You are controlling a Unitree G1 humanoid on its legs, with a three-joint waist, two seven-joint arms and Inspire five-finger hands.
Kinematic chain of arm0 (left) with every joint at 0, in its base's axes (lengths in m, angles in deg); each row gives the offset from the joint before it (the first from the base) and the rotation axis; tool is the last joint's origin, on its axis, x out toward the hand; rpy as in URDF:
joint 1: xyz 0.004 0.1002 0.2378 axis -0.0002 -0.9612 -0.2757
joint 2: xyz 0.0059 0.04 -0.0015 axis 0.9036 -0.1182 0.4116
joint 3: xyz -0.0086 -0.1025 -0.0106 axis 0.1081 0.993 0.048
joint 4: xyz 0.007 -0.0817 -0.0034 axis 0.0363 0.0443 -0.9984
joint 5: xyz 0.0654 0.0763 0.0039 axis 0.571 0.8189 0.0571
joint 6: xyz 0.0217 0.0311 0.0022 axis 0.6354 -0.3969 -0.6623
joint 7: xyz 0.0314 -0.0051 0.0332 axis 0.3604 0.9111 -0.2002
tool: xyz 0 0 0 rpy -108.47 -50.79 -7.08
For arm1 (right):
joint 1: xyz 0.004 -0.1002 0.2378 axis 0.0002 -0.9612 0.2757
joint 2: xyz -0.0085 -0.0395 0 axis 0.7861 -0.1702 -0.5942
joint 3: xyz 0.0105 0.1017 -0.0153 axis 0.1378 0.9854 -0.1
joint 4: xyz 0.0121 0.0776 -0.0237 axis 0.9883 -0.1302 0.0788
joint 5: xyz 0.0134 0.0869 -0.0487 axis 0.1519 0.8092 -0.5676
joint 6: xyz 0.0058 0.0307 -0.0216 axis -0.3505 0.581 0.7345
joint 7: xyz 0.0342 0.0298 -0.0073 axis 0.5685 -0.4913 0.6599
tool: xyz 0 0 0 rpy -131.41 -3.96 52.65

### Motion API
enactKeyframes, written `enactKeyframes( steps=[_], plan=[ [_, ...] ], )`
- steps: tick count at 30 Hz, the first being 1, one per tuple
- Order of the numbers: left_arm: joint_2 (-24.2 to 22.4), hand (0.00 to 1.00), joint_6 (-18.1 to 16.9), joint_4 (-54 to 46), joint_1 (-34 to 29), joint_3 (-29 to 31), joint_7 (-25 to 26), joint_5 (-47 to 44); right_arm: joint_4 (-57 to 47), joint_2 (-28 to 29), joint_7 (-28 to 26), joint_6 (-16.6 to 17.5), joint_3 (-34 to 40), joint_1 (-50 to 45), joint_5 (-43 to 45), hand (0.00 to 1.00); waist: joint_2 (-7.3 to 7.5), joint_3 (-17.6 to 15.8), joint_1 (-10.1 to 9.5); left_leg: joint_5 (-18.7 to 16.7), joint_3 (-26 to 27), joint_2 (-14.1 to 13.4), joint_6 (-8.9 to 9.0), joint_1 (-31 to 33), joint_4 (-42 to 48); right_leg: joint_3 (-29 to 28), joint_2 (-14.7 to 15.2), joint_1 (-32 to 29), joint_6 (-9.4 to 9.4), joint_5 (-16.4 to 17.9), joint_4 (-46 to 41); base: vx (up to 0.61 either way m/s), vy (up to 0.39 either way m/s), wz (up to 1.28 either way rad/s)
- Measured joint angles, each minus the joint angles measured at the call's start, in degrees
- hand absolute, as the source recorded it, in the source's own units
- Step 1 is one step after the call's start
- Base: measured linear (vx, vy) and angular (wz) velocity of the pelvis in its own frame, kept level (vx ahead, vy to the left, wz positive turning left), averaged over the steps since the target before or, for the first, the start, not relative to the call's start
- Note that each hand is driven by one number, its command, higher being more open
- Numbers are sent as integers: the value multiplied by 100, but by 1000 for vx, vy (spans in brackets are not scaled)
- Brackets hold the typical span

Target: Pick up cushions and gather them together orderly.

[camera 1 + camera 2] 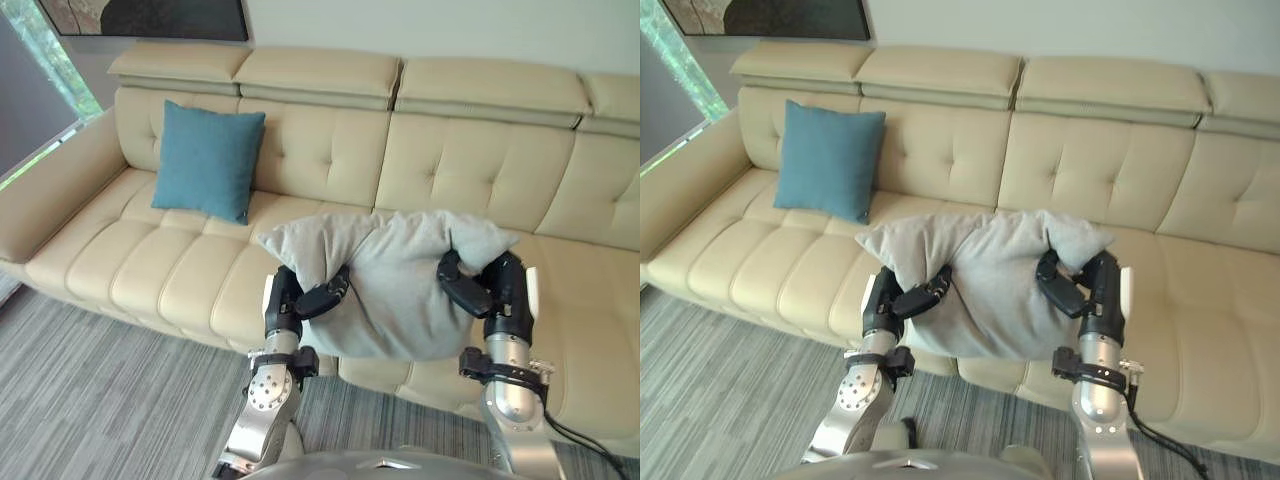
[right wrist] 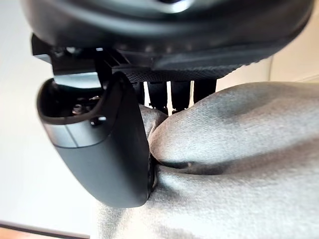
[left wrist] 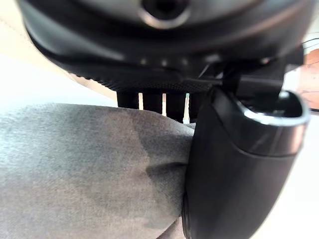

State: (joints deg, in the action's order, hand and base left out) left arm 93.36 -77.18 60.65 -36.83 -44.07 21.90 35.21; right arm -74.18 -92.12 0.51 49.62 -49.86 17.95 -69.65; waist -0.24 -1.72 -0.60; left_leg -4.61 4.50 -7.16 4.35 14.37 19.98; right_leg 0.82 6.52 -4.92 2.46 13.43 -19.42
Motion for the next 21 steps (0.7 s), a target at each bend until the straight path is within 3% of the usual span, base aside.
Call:
enactKeyframes(
  steps=[5, 10, 16, 19, 21],
  plan=[
    [59, 0, -1, -9, -74, 6, 3, -1, 5, 133, -11, -86, -27, 1, -16, 0, 46, -6, -107, -174, 573, 59, -139, -198, 4, -595, 126, 3, 260, -149, 316, 17, 147, -58],
    [101, 0, 0, -8, -81, 1, -2, -1, 188, 190, 12, -87, -23, 152, -115, 0, 148, 9, -13, -262, 1037, -11, -153, -306, -38, -1114, 84, -51, 374, -432, 736, 1, 71, -54],
    [508, 0, 10, 35, 90, 76, 17, 6, 1132, 67, 102, -106, -96, 1164, -427, 0, 260, 2, 162, -237, 1361, 40, -219, -190, -258, -1643, 140, -326, 495, -928, 1342, -3, 57, -46],
    [540, 0, 10, 297, 685, 238, 181, 29, 1559, -124, 309, -152, -282, 1865, -509, 0, 237, -44, 186, -73, 1355, 65, -265, 128, -376, -1625, 154, -619, 462, -1155, 1488, -31, 29, 1],
    [592, 0, 10, 615, 1498, 310, 556, 31, 1876, -193, 610, -214, -406, 2722, -697, 0, 177, -338, 185, 122, 1341, 69, -320, 369, -491, -1593, 135, -875, 431, -1344, 1515, -106, 17, 2]
  ],
)
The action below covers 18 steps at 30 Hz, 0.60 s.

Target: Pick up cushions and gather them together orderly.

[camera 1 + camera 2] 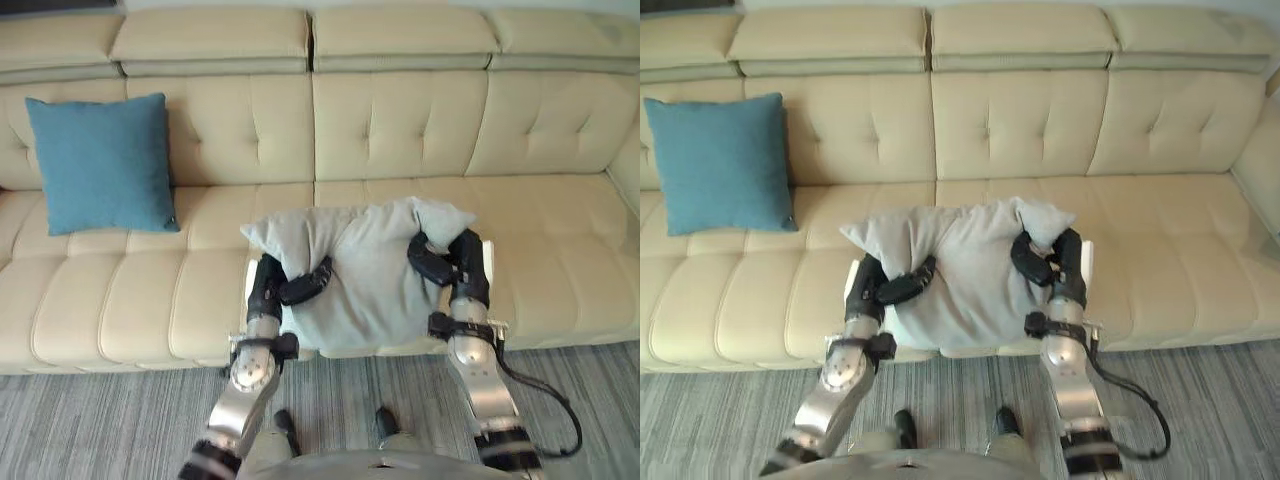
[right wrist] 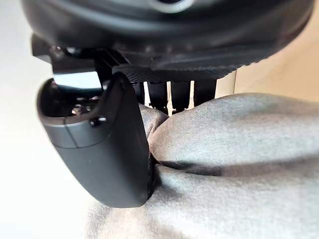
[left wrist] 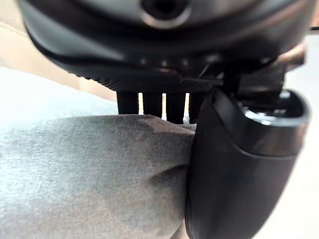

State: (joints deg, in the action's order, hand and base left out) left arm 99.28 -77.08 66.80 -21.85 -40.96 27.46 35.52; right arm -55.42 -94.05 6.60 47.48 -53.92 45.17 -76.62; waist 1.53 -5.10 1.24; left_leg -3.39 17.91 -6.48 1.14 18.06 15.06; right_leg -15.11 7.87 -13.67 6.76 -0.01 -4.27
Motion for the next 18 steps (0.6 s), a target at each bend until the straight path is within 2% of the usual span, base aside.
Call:
enactKeyframes(
  steps=[3, 5, 7, 12, 13, 14, 15, 18],
  plan=[
    [24, 0, 0, 283, 955, 105, 380, 4, 385, -36, 371, -92, -30, 1042, -104, 0, -31, -178, -31, 229, 9, -3, -42, 429, -114, 18, -23, -478, 3, -204, -10, -136, 8, -1],
    [60, 0, -1, 572, 1865, 177, 642, 6, 607, -166, 631, -144, -30, 1847, -104, 0, -36, -450, -78, 406, 3, -3, -68, 658, -210, 54, -40, -758, -9, -326, -33, -139, -5, 2],
    [222, 0, -2, 830, 2612, 199, 853, 10, 761, -238, 867, -156, -22, 2478, -104, 0, -46, -553, -78, 569, 2, 15, -85, 929, -315, 65, -41, -1078, 16, -410, -46, -122, -6, 3],
    [528, 0, -10, 1742, 4211, 269, 966, 20, 1575, -333, 1261, -159, 171, 3826, -102, 0, -58, -912, -57, 982, -28, 103, -101, 1115, -769, 99, -30, -1435, 89, -547, -20, -6, 28, 10],
    [741, 0, -71, 3266, 6088, 659, 760, -19, 2912, -684, 1280, -219, 156, 5840, 31, 0, -227, -1634, 55, 1460, -178, 198, -117, 1321, -1422, 223, -24, -1757, 147, -748, 178, 319, 158, 25],
    [741, 100, -75, 3267, 6096, 677, 747, -19, 2913, -691, 1280, -220, 153, 5858, 32, 100, -228, -1634, 46, 1460, -210, 198, -117, 1320, -1426, 225, -24, -1757, 147, -748, 179, 353, 164, 20],
    [740, 100, -123, 3309, 6102, 747, 705, -19, 2913, -692, 1280, -220, 125, 5877, 31, 100, -229, -1635, 39, 1476, -415, 204, -93, 1300, -1468, 232, -25, -1757, 147, -748, 179, 123, 36, -4],
    [738, 100, -150, 3397, 6151, 769, 688, -19, 2926, -693, 1280, -220, 110, 5881, 31, 100, -238, -1640, 27, 1479, -451, 206, -88, 1284, -1494, 234, -25, -1757, 147, -748, 179, 158, 63, -3]
  ],
)
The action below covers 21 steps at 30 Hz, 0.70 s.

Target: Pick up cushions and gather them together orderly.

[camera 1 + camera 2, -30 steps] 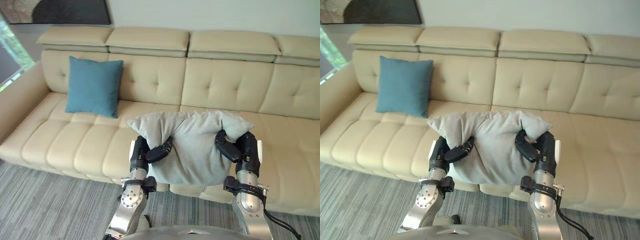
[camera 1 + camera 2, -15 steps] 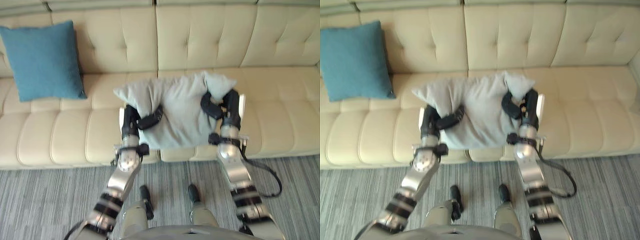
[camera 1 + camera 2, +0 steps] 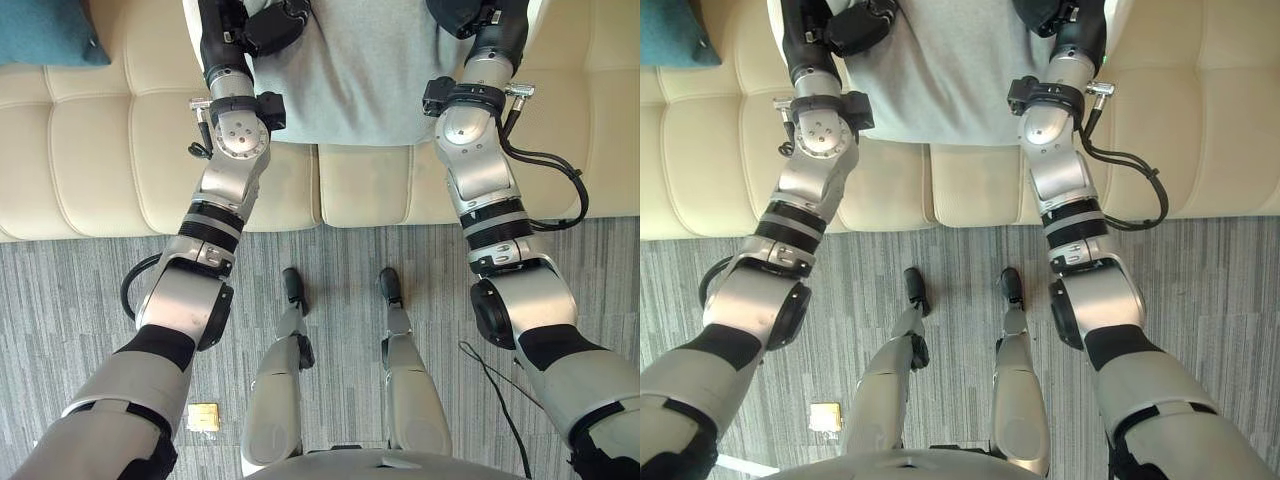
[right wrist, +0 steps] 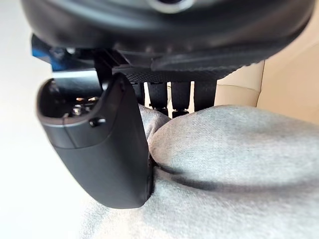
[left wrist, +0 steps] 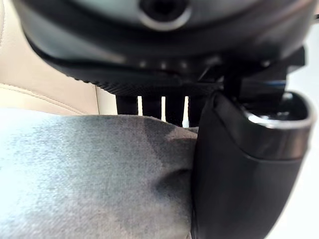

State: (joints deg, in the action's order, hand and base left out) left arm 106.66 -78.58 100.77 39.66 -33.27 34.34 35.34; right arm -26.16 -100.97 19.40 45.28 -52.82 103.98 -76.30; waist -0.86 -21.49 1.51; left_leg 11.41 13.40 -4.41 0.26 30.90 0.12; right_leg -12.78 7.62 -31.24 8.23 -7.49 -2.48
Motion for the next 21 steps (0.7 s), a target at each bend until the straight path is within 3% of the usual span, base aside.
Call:
enactKeyframes(
  steps=[4, 6, 21],
  plan=[
    [114, 100, -171, 798, 786, -1, 8, -5, 906, -241, 38, 49, 21, 894, 7, 100, -117, -237, 23, 70, -78, 13, 83, 111, -36, 65, 14, -103, 38, -31, -10, 80, 53, 6],
    [322, 100, -169, 933, 1489, 79, 124, -60, 964, -563, 102, 16, 52, 1418, 167, 100, -136, -258, 0, 215, -148, -25, 79, 575, -116, 130, -29, -569, 21, -129, -16, 78, 68, 10],
    [895, 100, -88, 984, 1489, 684, 87, -756, 952, -1546, -185, -72, 56, 1489, 1694, 100, -134, -281, -158, 227, -181, -227, 119, 485, 28, 460, -166, -524, 23, -147, -320, 137, 52, 0]
  ],
)
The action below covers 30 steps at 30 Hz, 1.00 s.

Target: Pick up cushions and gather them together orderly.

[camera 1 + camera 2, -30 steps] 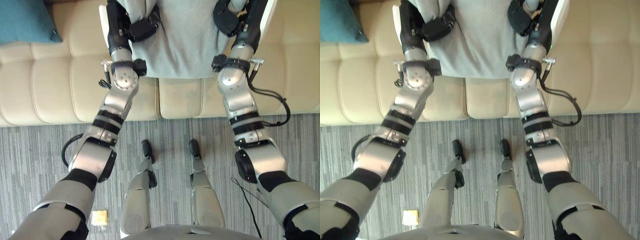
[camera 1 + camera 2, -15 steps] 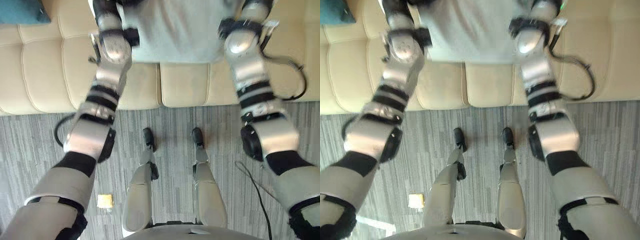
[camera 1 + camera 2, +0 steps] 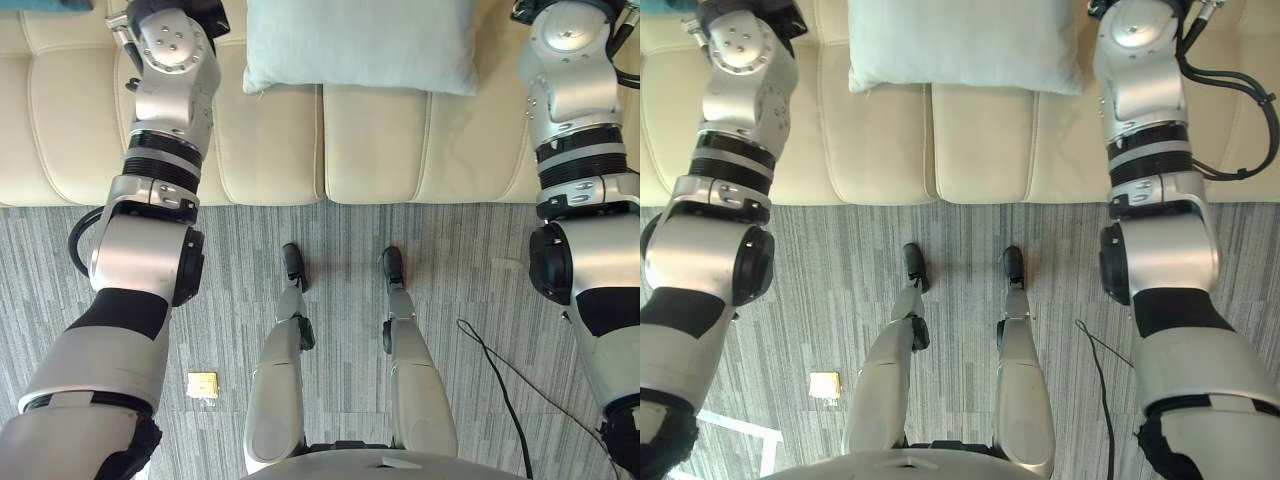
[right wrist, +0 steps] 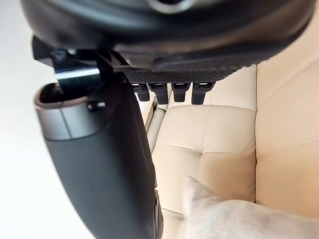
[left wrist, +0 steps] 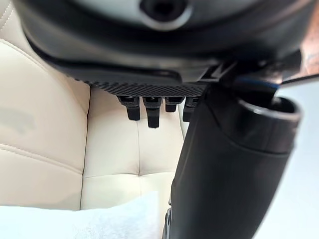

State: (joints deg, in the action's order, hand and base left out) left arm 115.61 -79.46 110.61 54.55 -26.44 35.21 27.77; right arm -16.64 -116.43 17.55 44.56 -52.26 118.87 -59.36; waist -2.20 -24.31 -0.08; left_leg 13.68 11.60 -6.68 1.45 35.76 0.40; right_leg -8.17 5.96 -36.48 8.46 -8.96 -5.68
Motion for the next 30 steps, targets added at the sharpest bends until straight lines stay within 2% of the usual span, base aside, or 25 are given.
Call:
enactKeyframes(
  steps=[4, 8, 12, 15, 16, 17, 18, 21, 22, 23, 25, 26, 27, 30],
  plan=[
    [116, 100, -2, -14, -218, 318, -95, -289, -86, -252, -160, 1, 146, -248, 453, 100, 2, 1, -18, 3, -15, 7, 7, -74, 33, 78, 5, 111, -73, 49, -18, 90, 25, 5],
    [259, 100, -8, -348, -807, 947, -92, -622, -585, -430, -194, 16, 761, -842, 838, 100, 1, 1, -42, 83, -59, -27, 58, -153, -90, 151, -38, 160, -97, 65, 1, 106, 13, 3],
    [223, 100, -14, -1115, -1965, 1399, -108, -668, -1343, -457, -292, 72, 1190, -1939, 1047, 100, 4, 2, -59, 127, -54, -50, 86, -493, -272, 174, -82, 444, -106, 73, 73, 123, 27, -1],
    [-91, 100, -83, -2157, -3250, 1448, -311, -660, -2402, -331, -603, 226, 1500, -3481, 1099, 100, 8, 5, -85, 106, -108, -83, 120, -868, -414, 267, -110, 805, -163, 160, 125, 127, 17, 4],
    [-291, 100, -128, -2442, -3747, 1437, -431, -656, -2697, -178, -730, 252, 1598, -4021, 1064, 100, 9, 17, -85, 99, -128, -80, 141, -1023, -475, 296, -115, 945, -184, 223, 126, 162, 12, 10],
    [-720, 100, -198, -2854, -4596, 1403, -635, -646, -3159, 197, -911, 317, 1731, -4888, 933, 100, 16, 113, -88, 63, -151, -71, 184, -1168, -528, 325, -125, 1083, -206, 336, 121, 140, 15, 9],
    [-868, 100, -202, -2968, -4864, 1398, -701, -645, -3280, 349, -983, 335, 1785, -5154, 857, 100, 14, 154, -93, 49, -158, -73, 202, -1194, -529, 335, -129, 1114, -219, 361, 121, 147, 15, 8],
    [-1751, 100, -148, -3125, -6339, 1280, -1158, -588, -3531, 1269, -1398, 400, 1849, -6514, 459, 100, 28, 242, -102, -42, -221, -109, 259, -1463, -529, 395, -165, 1402, -264, 492, 107, 159, 2, 7],
    [-1838, 100, -131, -3119, -6497, 1257, -1219, -586, -3529, 1376, -1450, 399, 1852, -6659, 408, 100, 27, 262, -104, -54, -230, -113, 270, -1479, -529, 404, -169, 1424, -265, 510, 102, 174, -7, 11],
    [-2120, 100, -33, -3051, -7130, 1153, -1466, -582, -3504, 1792, -1691, 396, 1850, -7253, 185, 100, 28, 309, -114, -98, -264, -134, 306, -1594, -529, 449, -187, 1545, -287, 573, 88, 118, -5, 7],
    [-2341, 100, 98, -2755, -7663, 1105, -1746, -340, -3346, 2205, -1951, 389, 1825, -7801, 31, 100, 28, 361, -141, -143, -262, -151, 320, -1807, -528, 460, -199, 1741, -309, 645, 59, 116, -8, 4],
    [-2448, 100, 165, -2469, -8012, 1109, -1948, -73, -3131, 2427, -2137, 384, 1757, -8176, -118, 100, 25, 558, -151, -198, -255, -156, 319, -1932, -528, 463, -203, 1857, -307, 700, 44, 138, -5, 1],
    [-2458, 100, 177, -2444, -8053, 1109, -1973, -45, -3104, 2448, -2160, 384, 1752, -8213, -141, 100, 28, 587, -153, -205, -254, -157, 321, -1948, -529, 463, -202, 1874, -310, 709, 44, 111, 2, 1],
    [-2512, 100, 214, -1721, -8624, 1111, -2318, 388, -2417, 2656, -2441, 387, 1504, -8912, -368, 100, 57, 1314, -229, -353, -246, -155, 379, -2316, -529, 518, -193, 2252, -331, 885, 28, 113, 21, 7]
  ],
)
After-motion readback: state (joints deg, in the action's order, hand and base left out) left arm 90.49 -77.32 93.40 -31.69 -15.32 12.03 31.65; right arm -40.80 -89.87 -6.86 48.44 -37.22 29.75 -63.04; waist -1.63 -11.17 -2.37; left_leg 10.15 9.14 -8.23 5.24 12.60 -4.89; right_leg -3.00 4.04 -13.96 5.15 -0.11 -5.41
